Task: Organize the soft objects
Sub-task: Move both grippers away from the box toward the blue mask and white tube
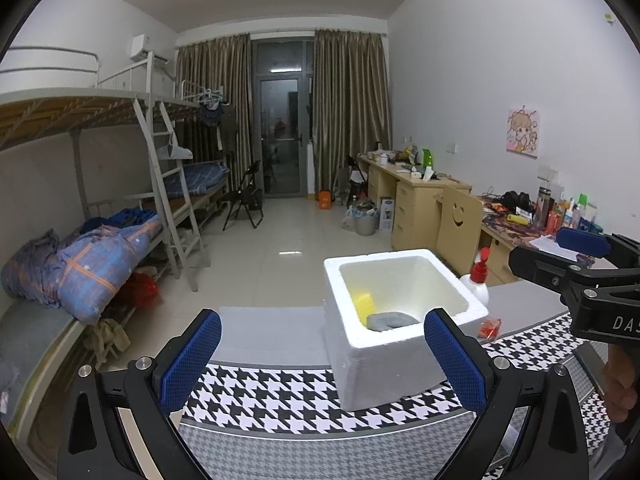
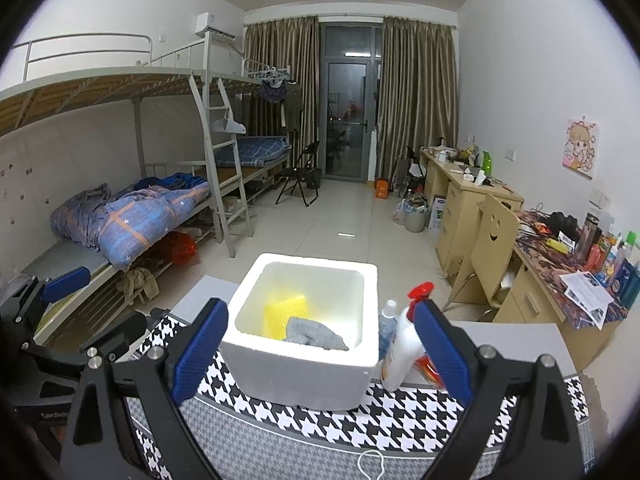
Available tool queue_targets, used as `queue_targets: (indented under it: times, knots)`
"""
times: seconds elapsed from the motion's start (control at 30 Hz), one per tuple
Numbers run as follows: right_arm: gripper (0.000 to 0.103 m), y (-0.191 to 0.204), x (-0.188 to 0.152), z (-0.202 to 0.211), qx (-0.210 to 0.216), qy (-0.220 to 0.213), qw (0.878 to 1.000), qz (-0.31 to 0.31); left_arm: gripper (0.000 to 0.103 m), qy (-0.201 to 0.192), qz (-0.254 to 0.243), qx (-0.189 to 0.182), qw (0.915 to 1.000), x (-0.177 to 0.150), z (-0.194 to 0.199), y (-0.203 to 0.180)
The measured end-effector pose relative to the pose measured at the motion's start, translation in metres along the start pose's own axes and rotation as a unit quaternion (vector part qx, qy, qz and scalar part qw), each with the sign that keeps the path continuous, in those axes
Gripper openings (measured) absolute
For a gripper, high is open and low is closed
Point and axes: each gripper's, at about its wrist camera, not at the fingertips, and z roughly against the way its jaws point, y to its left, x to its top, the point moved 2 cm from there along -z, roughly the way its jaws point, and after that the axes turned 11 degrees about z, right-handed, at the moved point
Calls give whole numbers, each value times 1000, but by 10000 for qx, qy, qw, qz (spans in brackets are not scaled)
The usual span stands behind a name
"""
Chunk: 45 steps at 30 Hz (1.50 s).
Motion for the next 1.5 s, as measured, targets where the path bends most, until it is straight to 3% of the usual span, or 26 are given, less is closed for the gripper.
queue_targets:
  times: [1.5]
  knots:
    - [96,-6,-65,116,-346,-356,9986,-194,102,-177,-269,-672,9972,-45,90,-51]
